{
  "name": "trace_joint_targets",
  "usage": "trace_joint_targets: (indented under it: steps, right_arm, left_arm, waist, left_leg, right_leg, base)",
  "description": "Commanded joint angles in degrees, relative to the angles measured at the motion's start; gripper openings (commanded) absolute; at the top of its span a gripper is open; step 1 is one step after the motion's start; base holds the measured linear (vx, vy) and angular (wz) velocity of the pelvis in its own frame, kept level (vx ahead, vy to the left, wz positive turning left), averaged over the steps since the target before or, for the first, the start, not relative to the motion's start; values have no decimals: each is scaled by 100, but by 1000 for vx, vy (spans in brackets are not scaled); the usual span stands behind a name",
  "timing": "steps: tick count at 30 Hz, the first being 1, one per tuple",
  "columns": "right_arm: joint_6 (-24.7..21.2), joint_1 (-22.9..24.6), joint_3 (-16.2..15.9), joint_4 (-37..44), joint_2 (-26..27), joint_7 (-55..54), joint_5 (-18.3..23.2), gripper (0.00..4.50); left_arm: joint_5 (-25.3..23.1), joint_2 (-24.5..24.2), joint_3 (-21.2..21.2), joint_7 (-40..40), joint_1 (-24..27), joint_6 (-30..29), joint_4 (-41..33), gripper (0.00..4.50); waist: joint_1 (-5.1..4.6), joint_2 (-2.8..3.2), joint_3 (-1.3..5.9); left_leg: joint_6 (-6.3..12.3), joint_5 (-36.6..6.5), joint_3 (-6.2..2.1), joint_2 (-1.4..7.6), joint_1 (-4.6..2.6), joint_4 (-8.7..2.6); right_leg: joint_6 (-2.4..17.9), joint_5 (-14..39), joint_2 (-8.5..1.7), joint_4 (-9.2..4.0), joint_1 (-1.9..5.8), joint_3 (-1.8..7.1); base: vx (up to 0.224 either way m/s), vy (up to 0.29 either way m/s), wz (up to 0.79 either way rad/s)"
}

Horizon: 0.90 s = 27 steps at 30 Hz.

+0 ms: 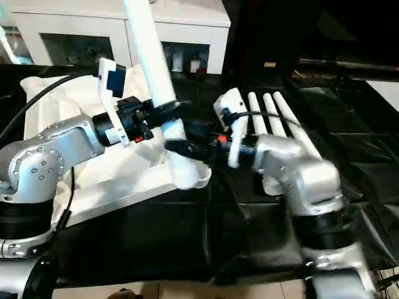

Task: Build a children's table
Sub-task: Pick table leg

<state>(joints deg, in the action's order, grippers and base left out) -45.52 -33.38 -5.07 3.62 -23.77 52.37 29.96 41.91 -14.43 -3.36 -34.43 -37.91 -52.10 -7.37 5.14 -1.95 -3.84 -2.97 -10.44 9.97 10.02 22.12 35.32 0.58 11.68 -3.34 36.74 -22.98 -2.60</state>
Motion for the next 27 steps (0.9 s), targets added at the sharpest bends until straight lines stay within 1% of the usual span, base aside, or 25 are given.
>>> trace_joint_targets:
  steps: [1, 2, 3, 4, 6, 9, 11, 12, 13, 18, 21, 23, 26, 27]
  right_arm:
    - [-283, 17, -94, 28, -129, 144, 138, 337]
    - [-283, 17, -94, 28, -129, 144, 138, 337]
    - [-369, 16, -113, 37, -150, 171, 181, 337]
    - [-446, 12, -141, 39, -182, 223, 218, 337]
    - [-527, 12, -196, 39, -236, 285, 238, 337]
    - [-666, 3, -229, 45, -298, 375, 333, 337]
    - [-790, -4, -222, 83, -328, 441, 396, 337]
    - [-828, -13, -225, 98, -345, 477, 413, 337]
    - [-841, -28, -248, 103, -373, 516, 429, 337]
    - [-787, -33, -352, 128, -431, 608, 409, 337]
    - [-739, -8, -427, 163, -462, 666, 366, 337]
    - [-568, 62, -551, 261, -514, 774, 278, 310]
    - [-519, 75, -565, 273, -518, 796, 265, 297]
    - [-480, 83, -569, 275, -512, 806, 266, 284]
  left_arm:
    - [147, -31, 161, -271, -124, 110, -257, 186]
    - [147, -31, 161, -271, -124, 110, -257, 186]
    - [143, -44, 187, -339, -120, 141, -270, 186]
    - [122, -63, 233, -437, -116, 174, -277, 186]
    - [82, -101, 325, -593, -103, 243, -306, 186]
    - [42, -177, 483, -816, -89, 293, -350, 186]
    - [-15, -231, 617, -989, -110, 354, -358, 186]
    - [-45, -257, 679, -1057, -138, 374, -346, 186]
    - [-78, -291, 744, -1124, -165, 403, -324, 186]
    - [-123, -362, 835, -1250, -182, 457, -301, 186]
    - [-133, -391, 866, -1301, -172, 485, -298, 186]
    - [-171, -436, 910, -1393, -177, 534, -262, 186]
    - [-194, -436, 917, -1406, -189, 543, -231, 186]
    - [-198, -438, 914, -1415, -195, 547, -218, 186]
  waist:
    - [9, -1, 442]
    - [17, 7, 441]
    - [14, 3, 440]
    - [15, 15, 436]
    - [16, 9, 435]
    - [15, 17, 434]
    - [14, 14, 436]
    - [8, -26, 438]
    - [15, -16, 440]
    - [21, -8, 438]
    - [23, -15, 440]
    - [24, -17, 439]
    - [24, -14, 438]
    - [24, -15, 437]
  left_leg:
    - [50, -456, -78, 271, -103, -379]
    - [47, -461, -81, 276, -107, -382]
    - [46, -469, -79, 277, -107, -381]
    - [41, -483, -80, 273, -105, -381]
    - [27, -503, -77, 272, -111, -380]
    - [3, -533, -79, 275, -115, -383]
    - [-13, -547, -81, 279, -117, -385]
    - [-3, -513, -77, 281, -108, -386]
    - [-4, -487, -78, 280, -113, -384]
    - [-23, -482, -75, 278, -109, -376]
    - [-13, -461, -74, 275, -105, -373]
    - [-17, -483, -75, 277, -103, -375]
    - [-23, -501, -76, 281, -107, -375]
    - [-23, -503, -77, 280, -104, -375]
  right_leg:
    - [1271, 214, -430, -389, 340, 275]
    - [1281, 252, -435, -387, 341, 272]
    - [1282, 261, -435, -389, 338, 274]
    - [1273, 309, -433, -395, 340, 274]
    - [1244, 371, -431, -404, 335, 276]
    - [1232, 417, -432, -410, 329, 277]
    - [1228, 427, -430, -407, 334, 275]
    - [1221, 401, -432, -407, 339, 277]
    - [1227, 383, -433, -392, 338, 275]
    - [1223, 438, -440, -394, 336, 277]
    - [1228, 398, -442, -389, 338, 278]
    - [1225, 439, -442, -389, 337, 277]
    - [1206, 469, -442, -390, 334, 279]
    - [1204, 485, -446, -392, 335, 279]
  base:
    - [0, 0, 0]
    - [0, 0, 0]
    - [0, 0, 0]
    - [0, 0, 0]
    - [0, 0, 0]
    - [0, 0, 0]
    - [0, 0, 0]
    - [0, 0, 0]
    - [0, 0, 0]
    - [0, 0, 0]
    - [0, 0, 0]
    - [0, 0, 0]
    - [0, 0, 0]
    - [0, 0, 0]
